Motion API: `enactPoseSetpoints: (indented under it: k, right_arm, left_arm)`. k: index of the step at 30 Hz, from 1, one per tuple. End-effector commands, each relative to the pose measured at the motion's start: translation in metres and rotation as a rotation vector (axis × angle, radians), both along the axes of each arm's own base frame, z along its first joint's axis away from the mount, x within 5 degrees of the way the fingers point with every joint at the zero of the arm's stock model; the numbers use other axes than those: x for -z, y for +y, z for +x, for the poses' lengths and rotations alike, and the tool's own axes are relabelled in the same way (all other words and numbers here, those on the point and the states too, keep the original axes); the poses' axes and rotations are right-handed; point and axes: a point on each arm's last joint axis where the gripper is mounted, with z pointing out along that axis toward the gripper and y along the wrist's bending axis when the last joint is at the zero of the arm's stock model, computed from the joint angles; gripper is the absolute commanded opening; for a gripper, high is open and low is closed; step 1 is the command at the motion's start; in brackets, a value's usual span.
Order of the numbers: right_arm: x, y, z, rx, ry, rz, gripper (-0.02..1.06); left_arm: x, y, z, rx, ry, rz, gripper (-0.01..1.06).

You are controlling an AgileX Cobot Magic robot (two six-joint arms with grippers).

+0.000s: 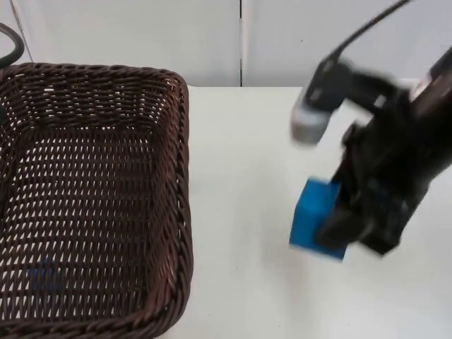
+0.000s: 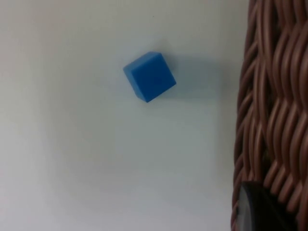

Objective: Pick up the basket with the left hand and place the largest block into the basket with the right hand.

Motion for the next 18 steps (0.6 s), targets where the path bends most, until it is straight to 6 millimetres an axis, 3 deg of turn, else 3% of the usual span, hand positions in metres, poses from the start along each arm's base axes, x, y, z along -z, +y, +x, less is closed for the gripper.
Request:
enactPoseSetpoints:
  k: [1, 4, 6, 9, 18]
  right_arm:
    - [-0.024, -0.008, -0.003, 0.021, -0.044, 0.044, 0.00]
    - [-0.054, -0.014, -0.012, 0.021, -0.126, 0.102, 0.00]
    - [-0.057, -0.014, -0.013, 0.022, -0.132, 0.109, 0.00]
    - [-0.078, -0.020, -0.020, 0.050, -0.176, 0.161, 0.00]
    - [-0.084, -0.022, -0.023, 0.056, -0.188, 0.177, 0.00]
  left_arm:
    - [-0.003, 0.000, -0.001, -0.009, -0.014, -0.012, 0.00]
    - [-0.003, 0.000, -0.001, -0.009, -0.014, -0.012, 0.00]
    - [-0.003, 0.000, -0.001, -0.009, -0.014, -0.012, 0.00]
    - [-0.003, 0.000, -0.001, -0.010, -0.016, -0.014, 0.00]
    - [-0.003, 0.000, -0.001, -0.010, -0.016, -0.014, 0.00]
